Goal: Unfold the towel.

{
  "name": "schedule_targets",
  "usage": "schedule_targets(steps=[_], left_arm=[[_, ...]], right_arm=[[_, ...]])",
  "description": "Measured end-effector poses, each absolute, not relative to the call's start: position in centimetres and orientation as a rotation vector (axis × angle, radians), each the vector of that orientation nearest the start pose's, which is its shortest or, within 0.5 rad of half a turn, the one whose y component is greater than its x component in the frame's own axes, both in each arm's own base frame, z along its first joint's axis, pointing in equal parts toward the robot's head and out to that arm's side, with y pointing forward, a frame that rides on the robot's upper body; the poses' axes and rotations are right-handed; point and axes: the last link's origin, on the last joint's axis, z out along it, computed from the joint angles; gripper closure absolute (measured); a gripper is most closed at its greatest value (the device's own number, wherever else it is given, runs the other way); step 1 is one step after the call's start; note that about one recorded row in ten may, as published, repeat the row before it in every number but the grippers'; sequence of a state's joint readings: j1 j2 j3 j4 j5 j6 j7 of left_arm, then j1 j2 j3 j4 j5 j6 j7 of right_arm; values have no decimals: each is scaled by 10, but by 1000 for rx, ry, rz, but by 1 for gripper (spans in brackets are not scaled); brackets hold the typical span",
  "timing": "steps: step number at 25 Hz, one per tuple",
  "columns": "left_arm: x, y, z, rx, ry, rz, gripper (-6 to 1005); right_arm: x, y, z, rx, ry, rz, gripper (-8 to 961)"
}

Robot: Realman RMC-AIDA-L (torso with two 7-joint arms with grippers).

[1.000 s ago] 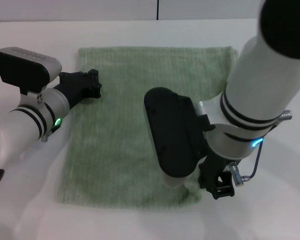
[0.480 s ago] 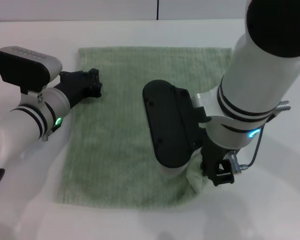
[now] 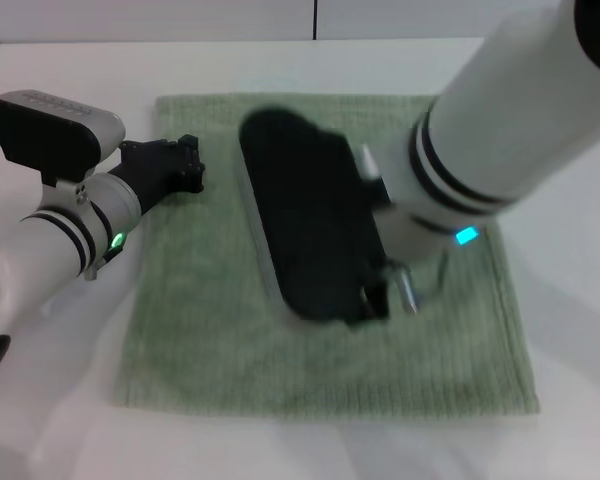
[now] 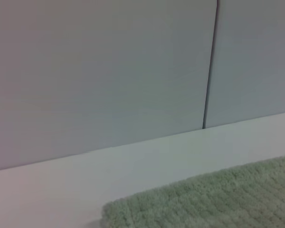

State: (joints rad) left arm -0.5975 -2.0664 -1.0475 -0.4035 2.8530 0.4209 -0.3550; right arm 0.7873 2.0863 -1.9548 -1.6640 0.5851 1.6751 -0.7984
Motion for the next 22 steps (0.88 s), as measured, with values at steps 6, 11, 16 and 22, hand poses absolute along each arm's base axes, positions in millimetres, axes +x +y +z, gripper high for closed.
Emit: schedule_targets(steps=[6, 11, 16, 22], left_arm=[[-271, 391, -89, -2055, -729, -379, 924], [-272, 390, -89, -2054, -729, -382, 918], [-272, 385, -73, -1973, -715, -541, 913], [-283, 366, -39, -1802, -657, -780, 906]], right_arm=[[58, 322, -81, -2694, -455, -690, 690], [42, 337, -64, -2562, -405, -353, 690], [38, 347, -35, -2316, -362, -18, 691], [55, 360, -17, -2122, -236, 238, 691]])
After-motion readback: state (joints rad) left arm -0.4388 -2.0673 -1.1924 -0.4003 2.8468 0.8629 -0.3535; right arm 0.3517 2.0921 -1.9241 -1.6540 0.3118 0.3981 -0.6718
